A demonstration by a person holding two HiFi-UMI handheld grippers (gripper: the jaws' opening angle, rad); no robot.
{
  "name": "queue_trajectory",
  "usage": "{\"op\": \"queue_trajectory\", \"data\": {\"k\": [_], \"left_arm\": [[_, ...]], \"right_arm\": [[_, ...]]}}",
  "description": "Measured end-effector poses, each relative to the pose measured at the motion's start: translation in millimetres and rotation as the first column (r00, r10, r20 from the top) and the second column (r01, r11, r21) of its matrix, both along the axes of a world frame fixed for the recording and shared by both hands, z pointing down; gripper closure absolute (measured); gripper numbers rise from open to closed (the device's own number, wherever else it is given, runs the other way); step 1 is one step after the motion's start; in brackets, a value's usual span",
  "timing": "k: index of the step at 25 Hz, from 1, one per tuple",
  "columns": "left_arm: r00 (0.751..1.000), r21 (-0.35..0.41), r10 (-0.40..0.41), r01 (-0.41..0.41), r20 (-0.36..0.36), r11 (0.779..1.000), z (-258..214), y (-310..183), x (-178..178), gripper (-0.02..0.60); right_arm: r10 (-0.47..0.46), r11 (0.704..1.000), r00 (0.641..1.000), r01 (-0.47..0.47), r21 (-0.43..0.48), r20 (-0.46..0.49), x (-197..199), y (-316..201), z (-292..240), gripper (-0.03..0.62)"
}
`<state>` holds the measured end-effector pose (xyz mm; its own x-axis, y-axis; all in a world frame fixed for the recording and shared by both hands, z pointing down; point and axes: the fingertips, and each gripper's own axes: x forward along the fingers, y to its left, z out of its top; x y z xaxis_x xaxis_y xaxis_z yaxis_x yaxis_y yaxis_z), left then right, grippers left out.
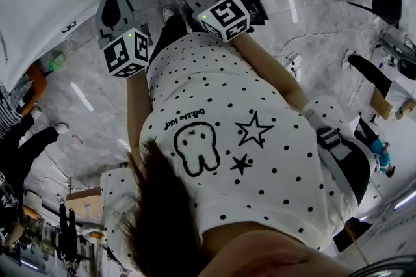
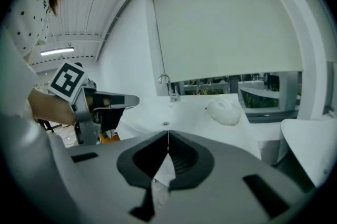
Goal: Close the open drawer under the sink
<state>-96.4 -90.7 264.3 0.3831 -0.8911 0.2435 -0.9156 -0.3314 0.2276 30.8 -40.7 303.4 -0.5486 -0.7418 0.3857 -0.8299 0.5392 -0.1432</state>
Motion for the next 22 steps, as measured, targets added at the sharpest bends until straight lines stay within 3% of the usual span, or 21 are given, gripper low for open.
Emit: {"op": "queue_trajectory", "data": {"k": [8,18,22], "left_arm": [[0.997,0.066,0.08,-0.08,0.001,0.995,-35,26,17,0.577],[0.987,0.037,0.162,-0.163,0.016,0.986,-28,49,38,0.577],[0.986,0.041,0.165,-0.166,0.021,0.985,-27,54,45,0.577]], "right_arm": [[0.001,1.0,1.0,-0.001,0.015,0.003,2,4,-8,0.58],[0.029,0.997,0.997,-0.034,0.066,0.074,21,12,-29,0.58],[-0.019,0.995,0.998,0.014,0.099,0.053,18,16,-35,0.58]]}}
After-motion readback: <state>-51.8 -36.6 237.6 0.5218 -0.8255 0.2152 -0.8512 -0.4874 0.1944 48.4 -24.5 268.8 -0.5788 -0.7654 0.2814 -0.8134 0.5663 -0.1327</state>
